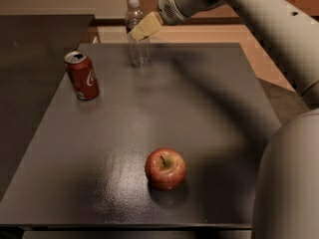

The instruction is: Pick water bottle

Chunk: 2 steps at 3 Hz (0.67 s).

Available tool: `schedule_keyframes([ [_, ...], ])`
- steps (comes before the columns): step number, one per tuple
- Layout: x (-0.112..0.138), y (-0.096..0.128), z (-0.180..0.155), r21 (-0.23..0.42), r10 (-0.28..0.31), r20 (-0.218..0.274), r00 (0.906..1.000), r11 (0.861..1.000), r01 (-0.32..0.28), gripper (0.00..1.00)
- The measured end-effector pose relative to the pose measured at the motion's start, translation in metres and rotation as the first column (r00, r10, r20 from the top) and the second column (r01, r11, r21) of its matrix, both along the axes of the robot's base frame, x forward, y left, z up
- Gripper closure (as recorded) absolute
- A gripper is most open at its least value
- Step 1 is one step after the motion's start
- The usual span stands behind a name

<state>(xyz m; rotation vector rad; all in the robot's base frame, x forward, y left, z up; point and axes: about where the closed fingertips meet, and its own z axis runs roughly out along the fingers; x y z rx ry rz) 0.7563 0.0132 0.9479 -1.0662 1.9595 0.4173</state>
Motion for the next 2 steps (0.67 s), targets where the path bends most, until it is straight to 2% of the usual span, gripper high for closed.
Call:
schedule_keyframes([
  [2, 0.0109, 0.0199, -0.004, 0.054, 0.007, 0.009, 0.9999, 0.999, -0.007, 0.0],
])
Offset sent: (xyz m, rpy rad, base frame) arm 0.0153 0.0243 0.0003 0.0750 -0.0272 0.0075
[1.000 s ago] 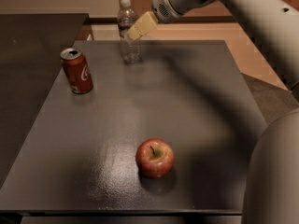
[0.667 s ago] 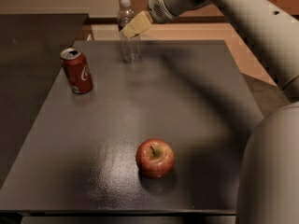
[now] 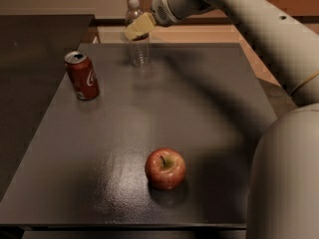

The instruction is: Pick water bottle

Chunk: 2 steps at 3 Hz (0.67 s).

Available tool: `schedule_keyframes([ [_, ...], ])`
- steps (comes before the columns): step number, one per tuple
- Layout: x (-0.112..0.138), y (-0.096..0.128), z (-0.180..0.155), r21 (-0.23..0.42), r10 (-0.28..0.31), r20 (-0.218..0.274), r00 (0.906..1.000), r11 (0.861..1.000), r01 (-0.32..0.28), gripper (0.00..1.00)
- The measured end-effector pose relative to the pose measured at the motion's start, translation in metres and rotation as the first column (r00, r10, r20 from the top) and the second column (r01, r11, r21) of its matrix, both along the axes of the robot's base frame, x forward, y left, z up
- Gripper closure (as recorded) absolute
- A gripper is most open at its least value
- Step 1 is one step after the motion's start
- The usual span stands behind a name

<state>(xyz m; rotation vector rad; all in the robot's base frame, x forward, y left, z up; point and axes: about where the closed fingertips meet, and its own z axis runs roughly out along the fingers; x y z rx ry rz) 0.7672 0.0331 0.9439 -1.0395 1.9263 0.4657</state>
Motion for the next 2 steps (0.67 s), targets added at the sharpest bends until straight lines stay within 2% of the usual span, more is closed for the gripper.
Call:
schedule_keyframes([
  [1, 0.0002, 0.0031, -0.0012, 0.015, 0.006, -0.002, 1.0, 1.0, -0.006, 0.18],
  [2, -0.0038, 0.0023, 0.0014, 0.034, 0.019, -0.001, 0.9998, 0.999, -0.019, 0.41],
])
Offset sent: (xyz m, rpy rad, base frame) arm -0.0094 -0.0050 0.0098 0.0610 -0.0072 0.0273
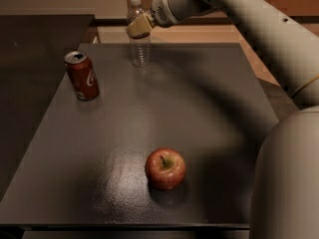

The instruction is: Pick water bottle

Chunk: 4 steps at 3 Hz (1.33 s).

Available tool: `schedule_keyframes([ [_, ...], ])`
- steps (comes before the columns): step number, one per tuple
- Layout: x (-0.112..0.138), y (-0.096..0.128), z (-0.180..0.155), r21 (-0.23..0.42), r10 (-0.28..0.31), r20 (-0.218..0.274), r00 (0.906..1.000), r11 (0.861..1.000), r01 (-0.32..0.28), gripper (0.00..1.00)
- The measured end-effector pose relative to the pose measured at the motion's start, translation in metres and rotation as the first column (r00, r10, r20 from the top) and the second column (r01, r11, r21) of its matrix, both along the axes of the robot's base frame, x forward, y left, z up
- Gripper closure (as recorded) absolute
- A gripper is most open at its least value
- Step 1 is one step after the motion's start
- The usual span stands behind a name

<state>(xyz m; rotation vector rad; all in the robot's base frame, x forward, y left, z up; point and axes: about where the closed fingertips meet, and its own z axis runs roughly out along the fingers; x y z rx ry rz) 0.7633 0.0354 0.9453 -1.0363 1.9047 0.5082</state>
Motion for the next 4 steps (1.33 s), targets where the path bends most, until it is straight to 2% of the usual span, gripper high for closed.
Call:
schedule_keyframes([
  [2, -0.021, -0.006, 0.026, 0.038, 0.049, 0.001, 0.9988, 0.998, -0.049, 0.88],
  [3, -0.04, -0.013, 0.054, 0.061, 0.108, 0.012, 0.9941, 0.992, -0.109, 1.0],
  [4, -0.065, -0.024, 0.092, 0.073, 0.163, 0.051, 0.9852, 0.983, -0.167, 1.0],
])
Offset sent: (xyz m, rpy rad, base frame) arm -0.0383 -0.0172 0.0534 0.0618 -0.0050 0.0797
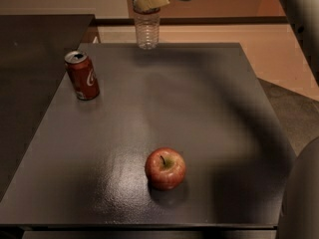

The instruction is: Pick water bottle

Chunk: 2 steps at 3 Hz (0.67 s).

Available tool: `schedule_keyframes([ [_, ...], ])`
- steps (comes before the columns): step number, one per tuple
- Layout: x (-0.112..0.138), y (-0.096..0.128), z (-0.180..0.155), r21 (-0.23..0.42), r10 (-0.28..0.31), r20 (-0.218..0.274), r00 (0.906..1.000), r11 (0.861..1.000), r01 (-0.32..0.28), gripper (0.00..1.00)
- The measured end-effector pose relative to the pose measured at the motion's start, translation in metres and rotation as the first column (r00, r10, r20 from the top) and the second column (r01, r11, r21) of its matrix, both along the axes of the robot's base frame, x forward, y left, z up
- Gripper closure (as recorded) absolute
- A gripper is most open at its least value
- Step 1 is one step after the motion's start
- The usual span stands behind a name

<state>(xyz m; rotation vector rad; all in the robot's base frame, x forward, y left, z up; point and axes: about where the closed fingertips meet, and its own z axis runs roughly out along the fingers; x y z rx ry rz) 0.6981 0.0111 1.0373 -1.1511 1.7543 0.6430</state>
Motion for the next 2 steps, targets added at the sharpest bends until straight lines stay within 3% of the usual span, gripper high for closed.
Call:
schedule_keyframes([
  [1, -0.0229, -0.0092, 0.0288, -0.007, 0.046, 0.039, 0.9981, 0.999, -0.046, 1.0],
  [2, -0.0229, -0.0092, 0.0288, -0.007, 0.047, 0.039, 0.9981, 0.999, -0.046, 1.0],
])
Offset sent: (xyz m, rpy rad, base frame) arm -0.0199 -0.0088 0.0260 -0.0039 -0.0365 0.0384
